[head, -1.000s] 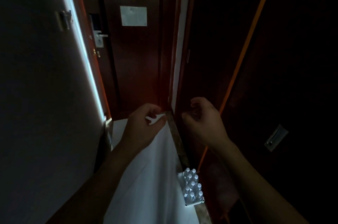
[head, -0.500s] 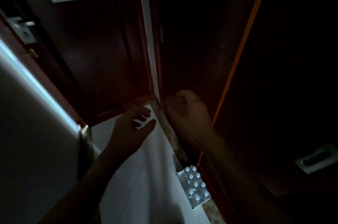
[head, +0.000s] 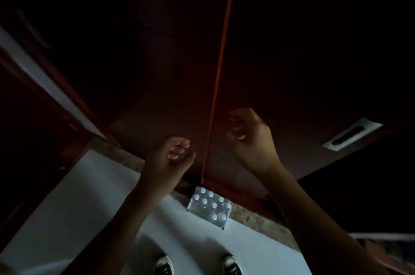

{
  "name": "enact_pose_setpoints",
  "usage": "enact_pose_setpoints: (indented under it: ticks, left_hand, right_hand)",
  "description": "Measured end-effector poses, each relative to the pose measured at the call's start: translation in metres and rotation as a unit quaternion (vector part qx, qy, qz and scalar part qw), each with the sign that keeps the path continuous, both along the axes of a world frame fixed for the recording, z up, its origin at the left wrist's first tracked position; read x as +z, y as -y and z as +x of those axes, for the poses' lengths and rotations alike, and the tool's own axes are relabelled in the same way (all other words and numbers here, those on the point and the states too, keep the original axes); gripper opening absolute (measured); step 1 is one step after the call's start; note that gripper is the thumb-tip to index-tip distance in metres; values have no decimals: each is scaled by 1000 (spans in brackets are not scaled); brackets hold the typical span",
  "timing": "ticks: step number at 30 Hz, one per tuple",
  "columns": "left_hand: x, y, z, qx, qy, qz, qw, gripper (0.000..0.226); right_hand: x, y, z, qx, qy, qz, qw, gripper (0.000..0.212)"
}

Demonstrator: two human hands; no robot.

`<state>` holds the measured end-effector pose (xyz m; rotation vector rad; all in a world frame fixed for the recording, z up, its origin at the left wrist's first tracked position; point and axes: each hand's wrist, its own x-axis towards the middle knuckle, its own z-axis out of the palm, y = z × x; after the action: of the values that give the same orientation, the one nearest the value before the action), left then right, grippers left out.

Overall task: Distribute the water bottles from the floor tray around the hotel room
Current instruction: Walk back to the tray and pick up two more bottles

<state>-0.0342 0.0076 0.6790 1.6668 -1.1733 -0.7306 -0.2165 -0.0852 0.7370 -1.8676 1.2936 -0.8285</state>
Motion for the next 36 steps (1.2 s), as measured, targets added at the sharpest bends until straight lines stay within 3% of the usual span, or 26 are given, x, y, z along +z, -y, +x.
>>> enact_pose_setpoints:
  ticks: [6,12,20,28,32,36]
  left_hand:
    - [-71,33,8,-96,-9,56,994,21]
    - [-195,26,-4,-127,14,136,982,27]
    - [-448,16,-32,-184,39,234,954,38]
    - [-725,11,-83,-231,85,265,932,60]
    - [-833,9,-100,-249,126,250,927,66]
    - [-905,6,-114,-219,141,203,944,64]
  right_hand:
    - [-70,4,-12,-113,-34,28,993,37]
    - [-199,-6,-38,-171,-33,121,977,34]
    - [-460,-49,-79,-229,1,249,941,35]
    - [-762,-72,-93,-244,-60,307,918,49]
    - [-875,-70,-96,-222,-75,317,919,63]
    - [-948,-72,-101,-197,-61,290,934,70]
